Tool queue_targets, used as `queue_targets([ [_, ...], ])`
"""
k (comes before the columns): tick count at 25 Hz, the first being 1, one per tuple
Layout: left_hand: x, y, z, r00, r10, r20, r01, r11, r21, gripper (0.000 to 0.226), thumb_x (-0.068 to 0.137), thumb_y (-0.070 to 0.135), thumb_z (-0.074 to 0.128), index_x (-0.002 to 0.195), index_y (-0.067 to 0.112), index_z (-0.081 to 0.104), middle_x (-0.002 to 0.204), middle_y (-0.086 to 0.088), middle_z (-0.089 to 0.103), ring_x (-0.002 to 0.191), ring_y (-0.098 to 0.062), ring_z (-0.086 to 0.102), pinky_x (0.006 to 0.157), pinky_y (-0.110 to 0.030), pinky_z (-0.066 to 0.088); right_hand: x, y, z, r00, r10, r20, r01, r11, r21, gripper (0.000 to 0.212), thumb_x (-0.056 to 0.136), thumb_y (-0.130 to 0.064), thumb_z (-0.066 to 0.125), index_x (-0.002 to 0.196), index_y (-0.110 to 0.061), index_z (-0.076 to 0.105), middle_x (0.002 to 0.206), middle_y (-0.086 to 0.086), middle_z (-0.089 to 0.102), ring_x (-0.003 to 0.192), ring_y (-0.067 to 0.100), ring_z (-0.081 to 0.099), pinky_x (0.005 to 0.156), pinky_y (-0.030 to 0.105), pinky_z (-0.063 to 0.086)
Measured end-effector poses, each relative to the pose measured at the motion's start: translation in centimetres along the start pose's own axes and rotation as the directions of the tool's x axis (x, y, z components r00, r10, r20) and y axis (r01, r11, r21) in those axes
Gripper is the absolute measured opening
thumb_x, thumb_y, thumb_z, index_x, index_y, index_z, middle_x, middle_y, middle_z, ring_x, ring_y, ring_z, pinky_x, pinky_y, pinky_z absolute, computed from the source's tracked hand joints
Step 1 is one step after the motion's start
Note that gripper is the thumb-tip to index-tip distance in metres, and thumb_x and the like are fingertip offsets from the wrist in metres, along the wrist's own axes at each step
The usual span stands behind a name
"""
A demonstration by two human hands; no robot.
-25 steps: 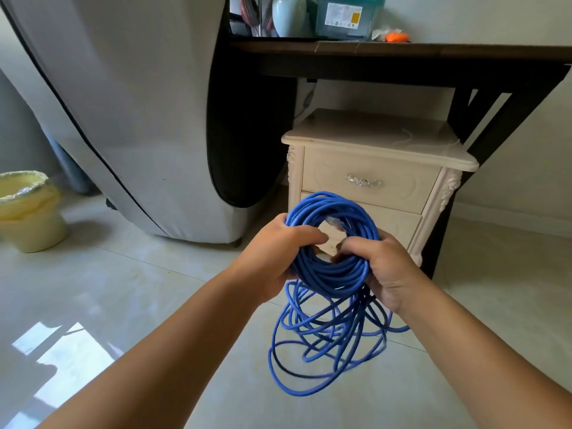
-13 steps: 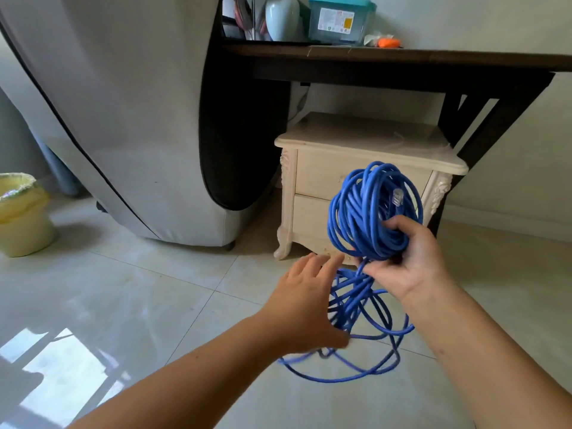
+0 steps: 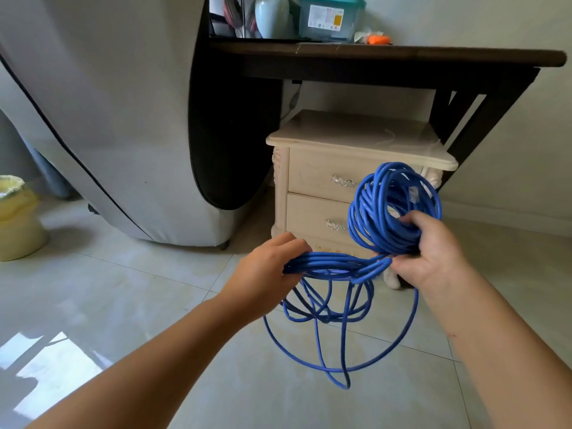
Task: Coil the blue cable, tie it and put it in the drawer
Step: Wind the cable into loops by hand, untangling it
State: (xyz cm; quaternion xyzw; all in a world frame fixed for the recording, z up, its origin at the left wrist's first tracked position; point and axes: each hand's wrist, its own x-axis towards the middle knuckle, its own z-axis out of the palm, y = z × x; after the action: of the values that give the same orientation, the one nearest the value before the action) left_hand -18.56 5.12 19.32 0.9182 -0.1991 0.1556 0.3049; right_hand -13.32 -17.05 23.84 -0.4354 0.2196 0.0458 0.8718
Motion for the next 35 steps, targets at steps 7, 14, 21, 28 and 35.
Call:
queue_targets([
  [7, 1.3, -0.6, -0.1, 0.92, -0.393, -0.015, 0.378, 0.894, -0.239, 0.019, 0.091, 0.024, 0.07, 0.108, 0.024, 0.064, 0.099, 0.005, 0.065, 0.091, -0.013, 0.062, 0.078, -0.024, 0.054, 0.0, 1.2, 0.3, 0.998, 0.067, -0.021, -0.066, 0.997, 0.036, 0.014, 0.09, -0.011, 0.055, 0.101, -0.012, 0.064, 0.092, 0.013, 0.072, 0.058, 0.03, 0.073, 0.048, 0.049, 0.056],
  [14, 2.3, 1.1, -0.6, 0.835, -0.548, -0.048, 0.541, 0.802, 0.254, 0.049, 0.081, 0.053, 0.073, 0.09, 0.014, 0.045, 0.074, 0.005, 0.055, 0.058, -0.011, 0.053, 0.048, -0.024, 0.037, -0.4, 2.6, 1.4, 0.996, 0.076, -0.037, -0.075, 0.997, 0.023, 0.011, 0.084, -0.008, 0.058, 0.094, -0.01, 0.062, 0.101, 0.015, 0.07, 0.082, 0.032, 0.069, 0.089, 0.052, 0.055],
  [21, 1.9, 1.8, -0.2, 0.699, -0.667, 0.259, 0.699, 0.561, -0.443, 0.023, 0.085, 0.028, 0.074, 0.077, 0.007, 0.074, 0.059, 0.002, 0.063, 0.049, -0.01, 0.051, 0.046, -0.016, 0.042, -1.2, 2.9, 1.4, 0.999, 0.052, 0.012, -0.052, 0.996, 0.072, 0.006, 0.086, -0.008, 0.057, 0.084, -0.012, 0.06, 0.089, 0.01, 0.069, 0.078, 0.028, 0.069, 0.081, 0.046, 0.058],
  [28, 1.6, 3.6, -0.5, 0.753, -0.377, 0.539, 0.592, 0.031, -0.806, 0.024, 0.1, 0.015, 0.052, 0.112, 0.003, 0.069, 0.103, -0.015, 0.074, 0.092, -0.023, 0.072, 0.081, -0.033, 0.06, -1.3, 2.7, 1.3, 0.997, 0.053, 0.06, -0.062, 0.985, 0.161, 0.028, 0.089, -0.013, 0.053, 0.113, -0.01, 0.067, 0.104, 0.015, 0.073, 0.082, 0.032, 0.072, 0.055, 0.048, 0.059],
  [35, 1.8, 3.4, -1.6, 0.79, -0.35, 0.503, 0.536, -0.004, -0.844, 0.014, 0.104, 0.012, 0.044, 0.107, 0.003, 0.054, 0.08, -0.009, 0.067, 0.085, -0.029, 0.073, 0.068, -0.035, 0.062, -1.5, 0.9, 0.7, 0.989, 0.082, 0.127, -0.107, 0.973, 0.205, 0.033, 0.093, -0.019, 0.047, 0.082, -0.005, 0.075, 0.083, 0.023, 0.074, 0.067, 0.039, 0.072, 0.05, 0.064, 0.054],
])
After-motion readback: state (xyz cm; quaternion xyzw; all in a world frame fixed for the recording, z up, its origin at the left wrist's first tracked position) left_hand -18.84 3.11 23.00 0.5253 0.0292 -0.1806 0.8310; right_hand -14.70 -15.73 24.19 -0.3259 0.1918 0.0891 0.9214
